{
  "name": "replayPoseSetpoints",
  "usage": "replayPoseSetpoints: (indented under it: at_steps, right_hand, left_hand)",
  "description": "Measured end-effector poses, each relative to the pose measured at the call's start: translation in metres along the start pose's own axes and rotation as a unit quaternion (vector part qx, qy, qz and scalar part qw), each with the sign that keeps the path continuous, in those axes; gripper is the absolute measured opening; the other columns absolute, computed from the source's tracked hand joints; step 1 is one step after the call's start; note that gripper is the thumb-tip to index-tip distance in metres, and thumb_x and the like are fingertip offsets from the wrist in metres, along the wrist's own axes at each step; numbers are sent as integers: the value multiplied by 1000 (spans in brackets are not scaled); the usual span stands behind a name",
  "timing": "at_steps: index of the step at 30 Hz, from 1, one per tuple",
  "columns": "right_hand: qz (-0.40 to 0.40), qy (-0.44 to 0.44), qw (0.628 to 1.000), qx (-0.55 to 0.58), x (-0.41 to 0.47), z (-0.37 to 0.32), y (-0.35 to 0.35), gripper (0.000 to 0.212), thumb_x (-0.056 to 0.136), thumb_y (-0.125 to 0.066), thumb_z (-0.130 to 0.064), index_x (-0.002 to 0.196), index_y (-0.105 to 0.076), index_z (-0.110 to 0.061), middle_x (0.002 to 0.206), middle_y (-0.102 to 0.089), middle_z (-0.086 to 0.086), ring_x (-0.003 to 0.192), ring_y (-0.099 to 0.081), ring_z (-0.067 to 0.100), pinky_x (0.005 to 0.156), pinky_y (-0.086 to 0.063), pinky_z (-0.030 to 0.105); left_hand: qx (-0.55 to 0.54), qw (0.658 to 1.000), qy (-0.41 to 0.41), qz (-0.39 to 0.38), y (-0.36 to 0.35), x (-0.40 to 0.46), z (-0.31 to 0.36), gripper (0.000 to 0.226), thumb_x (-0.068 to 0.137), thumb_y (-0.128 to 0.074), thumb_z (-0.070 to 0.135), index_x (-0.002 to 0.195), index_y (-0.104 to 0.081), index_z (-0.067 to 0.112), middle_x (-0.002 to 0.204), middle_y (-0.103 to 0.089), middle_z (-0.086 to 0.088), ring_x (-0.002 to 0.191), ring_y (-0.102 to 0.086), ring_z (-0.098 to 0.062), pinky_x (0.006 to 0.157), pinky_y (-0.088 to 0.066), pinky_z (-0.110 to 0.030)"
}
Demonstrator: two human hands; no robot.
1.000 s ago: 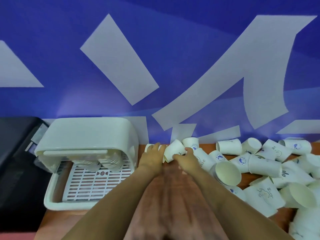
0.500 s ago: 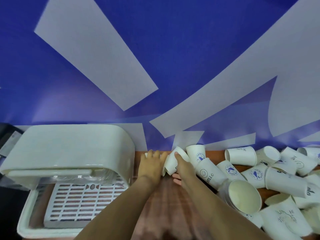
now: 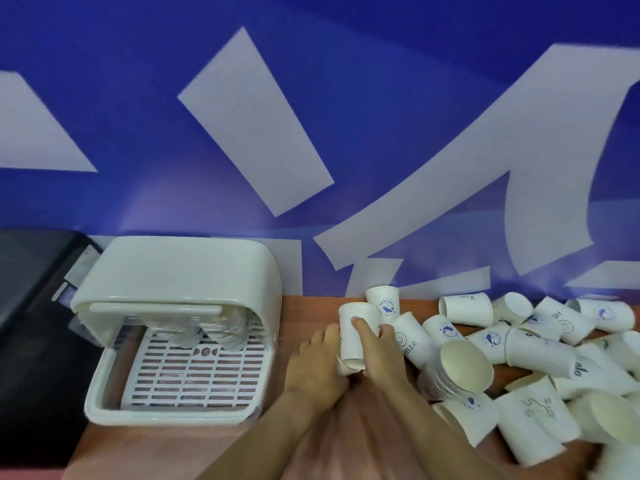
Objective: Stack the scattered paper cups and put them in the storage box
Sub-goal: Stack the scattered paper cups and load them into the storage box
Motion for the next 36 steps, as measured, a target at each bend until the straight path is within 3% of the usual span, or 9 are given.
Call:
replayPoseSetpoints:
  at_steps: [4,13,18,21,23,25,28,32,36]
  right_hand:
    - [-21,43,999,-17,-38,-1,16,43,84,-61,-45,114,-50,-16,105,-63,1,94,-60,20,88,-47,38]
    - [-74,54,994,-53,-107,18,5,56,85,-60,-42,132,-43,-18,111,-59,-2,93,-59,15,72,-43,29]
    - [-89,72,991,-73,-142,19,-20,54,85,-62,-39,130,-43,-15,107,-59,-2,91,-59,15,63,-42,23]
    - [-97,97,987,-82,-157,11,-38,60,88,-61,-35,139,-34,-18,114,-55,-2,98,-58,17,76,-47,29]
    - [-105,110,984,-93,-168,7,-52,69,87,-61,-35,145,-26,-22,124,-55,-1,107,-56,18,91,-46,32]
    - [-113,118,982,-97,-177,4,-69,76,84,-65,-34,146,-23,-24,131,-54,1,109,-57,18,94,-47,32]
    - [-119,121,981,-96,-186,3,-96,79,77,-71,-32,143,-29,-26,127,-56,-4,106,-58,16,90,-50,33]
    - [-115,166,975,-90,-194,-8,-128,52,71,-74,-25,119,-53,-25,113,-62,-7,97,-60,8,71,-45,18]
    - [-112,189,973,-74,-193,-19,-156,58,67,-80,-24,117,-52,-28,110,-61,-10,102,-59,11,79,-48,22]
  left_hand:
    - [-95,995,2,12,-3,-51,-11,51,73,-61,48,115,-36,35,115,-49,13,105,-55,-20,82,-47,-39]
    - [-105,993,-6,45,13,-138,-55,73,66,-61,49,130,-28,40,123,-47,20,116,-44,-13,93,-34,-24]
    - [-142,987,-7,74,52,-162,-86,77,69,-72,35,136,-33,29,124,-43,12,118,-43,-13,94,-34,-20]
    - [-159,981,6,107,82,-171,-110,76,70,-75,28,135,-36,21,118,-41,10,119,-44,-14,90,-33,-17]
    - [-169,978,27,120,99,-179,-129,78,73,-74,25,138,-32,19,125,-38,7,122,-42,-14,92,-33,-17]
    - [-166,978,51,116,113,-186,-148,82,76,-71,23,143,-24,19,136,-32,3,124,-41,-16,98,-34,-22]
    - [-160,978,70,112,133,-191,-174,83,77,-69,22,144,-21,22,139,-26,3,124,-43,-18,95,-37,-25]
    - [-168,976,76,114,154,-187,-203,80,74,-67,21,141,-24,24,126,-29,3,116,-47,-21,96,-42,-30]
    - [-124,982,81,119,170,-174,-221,70,73,-67,22,133,-32,26,124,-35,1,114,-41,-25,90,-43,-34]
Point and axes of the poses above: each hand's wrist, its own x-axis towards the middle knuckle, its own y-axis out of the back of the hand, z = x × y, the point moved 5 cm from there along x, towards the middle knuckle
